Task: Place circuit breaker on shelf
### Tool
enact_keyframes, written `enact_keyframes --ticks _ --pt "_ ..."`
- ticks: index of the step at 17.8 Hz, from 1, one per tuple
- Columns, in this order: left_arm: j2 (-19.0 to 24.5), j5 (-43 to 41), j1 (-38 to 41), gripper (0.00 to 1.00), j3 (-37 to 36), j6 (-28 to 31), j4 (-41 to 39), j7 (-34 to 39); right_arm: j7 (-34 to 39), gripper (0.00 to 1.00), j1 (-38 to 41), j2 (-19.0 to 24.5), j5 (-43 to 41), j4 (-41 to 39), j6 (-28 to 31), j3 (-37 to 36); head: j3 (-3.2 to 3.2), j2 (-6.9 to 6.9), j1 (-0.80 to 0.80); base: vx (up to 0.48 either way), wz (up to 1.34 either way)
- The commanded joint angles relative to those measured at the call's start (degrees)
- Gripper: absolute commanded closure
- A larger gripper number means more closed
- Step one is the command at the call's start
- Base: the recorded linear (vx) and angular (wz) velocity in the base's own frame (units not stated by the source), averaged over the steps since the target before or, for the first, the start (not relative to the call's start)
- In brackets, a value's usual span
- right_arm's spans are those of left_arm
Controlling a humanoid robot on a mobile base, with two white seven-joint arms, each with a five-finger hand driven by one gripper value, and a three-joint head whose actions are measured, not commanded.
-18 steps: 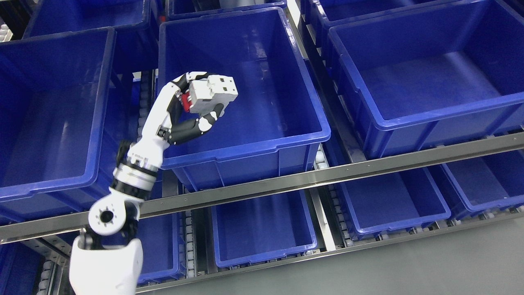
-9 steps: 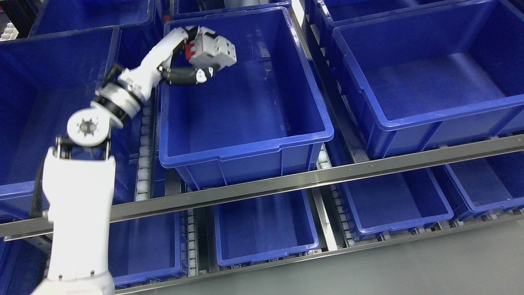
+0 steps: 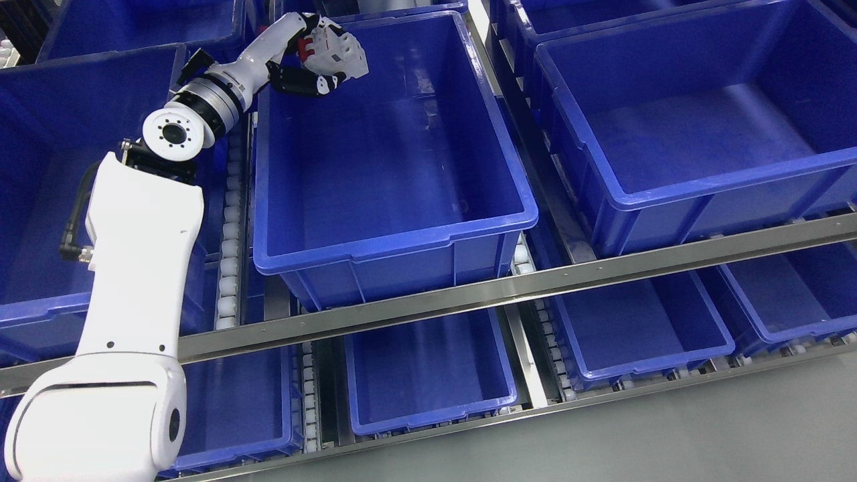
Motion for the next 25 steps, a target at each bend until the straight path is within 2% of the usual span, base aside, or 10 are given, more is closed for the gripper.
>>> enact_keyframes --ticks 1,3,6,11,13,15,16,18,22,25 --pt "-2.15 -1.72 -1.90 0.68 -0.47 -0.03 16.69 0.95 0.05 0.00 0.87 -1.00 -0.03 0.01 -1.24 0.00 0.00 0.00 0.00 0.000 0.00" --pt "-3.65 -1.80 -1.72 0.60 -0.29 -0.03 16.87 2.17 0.05 0.00 0.87 -1.00 -0.03 0.01 -1.24 0.00 0.00 0.00 0.00 0.001 0.01" --pt "-3.92 -1.80 -1.72 0.32 -1.17 0.49 16.95 4.11 0.05 0.00 0.87 -1.00 -0.03 0.01 -1.24 0.00 0.00 0.00 0.00 0.000 0.01" --pt "-4.44 -1.10 -2.42 0.01 1.98 -0.03 15.99 8.30 0.05 0.00 0.87 -1.00 -0.03 0.01 -1.24 0.00 0.00 0.00 0.00 0.000 0.00" --pt "-6.19 -0.06 -3.30 0.01 7.50 -0.21 13.80 14.27 0.05 0.00 0.87 -1.00 -0.03 0.01 -1.24 0.00 0.00 0.00 0.00 0.000 0.00" --pt "-9.51 6.94 -3.83 0.00 16.71 -0.21 9.16 19.47 0.05 0.00 0.87 -1.00 0.05 0.01 -1.24 0.00 0.00 0.00 0.00 0.000 0.00" --pt "-9.51 11.16 -3.05 0.00 21.11 0.40 5.04 21.67 0.05 0.00 0.87 -1.00 -0.03 0.01 -1.24 0.00 0.00 0.00 0.00 0.000 0.00" --pt "-9.51 11.82 0.89 0.01 25.45 3.02 -6.18 23.36 0.05 0.00 0.87 -1.00 0.05 0.00 -1.24 0.00 0.00 0.00 0.00 0.000 0.00" --pt "-9.51 12.52 16.16 0.00 25.47 17.26 -36.23 23.62 0.05 0.00 0.87 -1.00 0.05 0.01 -1.24 0.00 0.00 0.00 0.00 0.000 0.00" --pt "-9.51 12.52 24.62 0.00 24.32 18.16 -47.70 23.62 0.05 0.00 0.87 -1.00 -0.03 0.01 -1.24 0.00 0.00 0.00 0.00 0.000 0.00"
